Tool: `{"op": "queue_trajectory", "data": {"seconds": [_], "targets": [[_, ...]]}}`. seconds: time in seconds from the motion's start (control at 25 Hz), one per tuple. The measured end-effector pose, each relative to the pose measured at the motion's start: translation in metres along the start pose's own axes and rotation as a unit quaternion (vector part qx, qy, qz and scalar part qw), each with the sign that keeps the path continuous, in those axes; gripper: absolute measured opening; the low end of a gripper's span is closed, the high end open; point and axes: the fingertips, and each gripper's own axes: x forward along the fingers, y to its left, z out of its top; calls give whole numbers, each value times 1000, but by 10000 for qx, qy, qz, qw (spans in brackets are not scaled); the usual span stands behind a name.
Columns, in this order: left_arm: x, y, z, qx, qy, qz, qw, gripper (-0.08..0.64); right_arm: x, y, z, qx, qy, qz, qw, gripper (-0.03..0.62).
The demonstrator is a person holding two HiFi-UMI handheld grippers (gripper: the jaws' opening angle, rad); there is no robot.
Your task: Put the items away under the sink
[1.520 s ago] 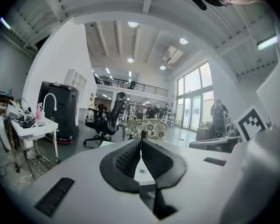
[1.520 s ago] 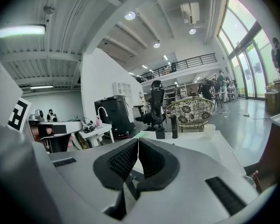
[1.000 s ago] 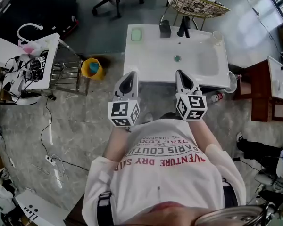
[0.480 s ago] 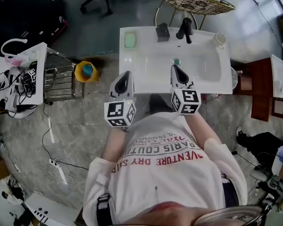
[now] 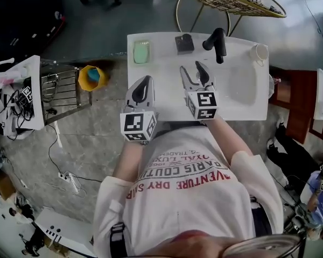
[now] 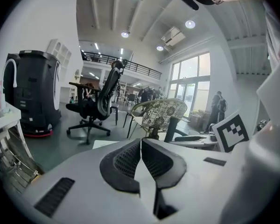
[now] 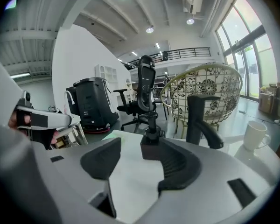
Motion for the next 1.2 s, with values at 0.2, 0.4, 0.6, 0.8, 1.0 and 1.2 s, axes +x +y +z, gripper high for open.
{"op": "queue_trajectory", "data": {"seconds": [0.2,0.4,0.6,0.8,1.0,1.2], "targets": [[38,13,-15,-110,209,135,9996,28,52,-29,-7,88,-203,-381,9990,324],[55,24,-37,-283,449,285,9982,28,95,-37,-22,187,-228,-570,9979,378],[72,24,-46,-369,609,223,9972,28,122,-45,-26,-63,-108,-735,9972,388],[84,28,-48,-405,669,206,9967,28,140,-48,-30,-225,-124,-800,9965,387],[88,31,-53,-472,775,218,9956,28,145,-52,-32,-316,-5,-976,9947,387],[89,33,-59,-514,868,189,9947,28,147,-54,-35,-273,172,-950,9950,385]]}}
